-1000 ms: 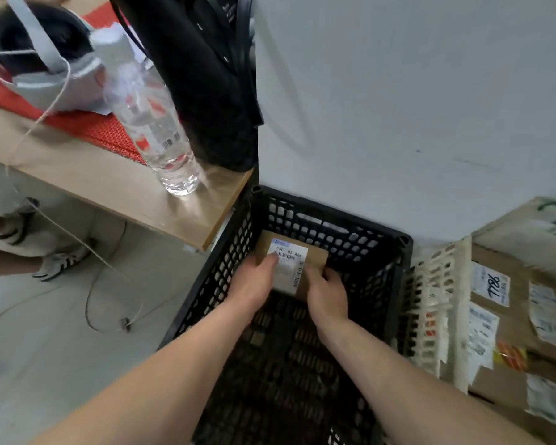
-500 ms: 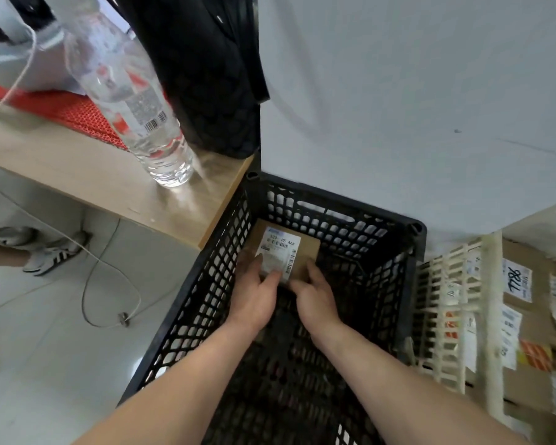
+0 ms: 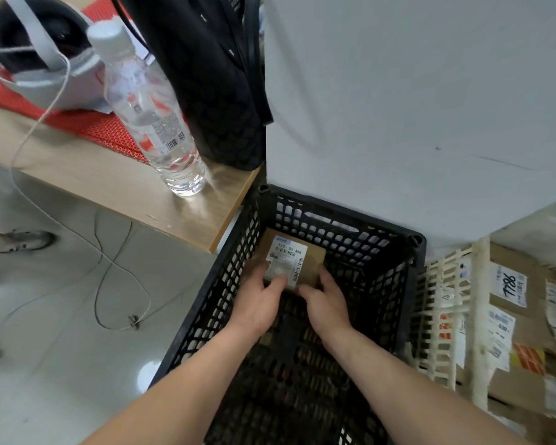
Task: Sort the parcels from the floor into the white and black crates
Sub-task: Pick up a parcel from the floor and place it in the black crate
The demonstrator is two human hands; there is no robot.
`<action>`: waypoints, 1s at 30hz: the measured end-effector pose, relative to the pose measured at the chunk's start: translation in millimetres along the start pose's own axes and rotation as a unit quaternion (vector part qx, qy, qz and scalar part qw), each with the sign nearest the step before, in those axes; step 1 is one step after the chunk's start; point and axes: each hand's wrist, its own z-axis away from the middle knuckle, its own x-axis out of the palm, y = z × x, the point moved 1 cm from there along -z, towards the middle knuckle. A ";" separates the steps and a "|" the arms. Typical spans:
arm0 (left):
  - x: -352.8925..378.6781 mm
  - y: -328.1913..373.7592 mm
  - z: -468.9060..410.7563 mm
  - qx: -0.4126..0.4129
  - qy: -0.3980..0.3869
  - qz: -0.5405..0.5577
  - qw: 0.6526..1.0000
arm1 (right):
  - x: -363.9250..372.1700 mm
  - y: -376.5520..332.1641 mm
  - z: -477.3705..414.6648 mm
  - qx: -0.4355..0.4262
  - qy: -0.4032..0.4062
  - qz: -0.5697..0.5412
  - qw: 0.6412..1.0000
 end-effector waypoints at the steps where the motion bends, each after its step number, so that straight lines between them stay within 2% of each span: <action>1: -1.7 2.5 4.0 0.003 0.002 0.000 1.000 | -1.2 -3.1 4.2 -0.003 -0.002 -0.001 1.000; 12: -21.6 38.0 73.5 0.032 0.049 -0.055 0.997 | -23.5 -39.0 63.9 -0.067 -0.011 0.050 0.996; 16: -36.4 41.5 105.5 0.063 0.131 -0.179 0.973 | -33.3 -40.6 85.3 -0.086 0.001 0.085 0.993; 19: -49.3 37.5 118.8 0.080 0.162 -0.249 0.952 | -43.1 -43.9 97.9 -0.086 0.007 0.097 0.992; 23: -60.2 39.4 123.5 0.033 0.174 -0.249 0.952 | -53.9 -47.9 107.7 -0.073 -0.001 0.086 0.994; 30: -59.3 49.8 148.5 0.053 0.167 -0.233 0.957 | -57.0 -55.1 137.7 -0.111 0.008 0.093 0.989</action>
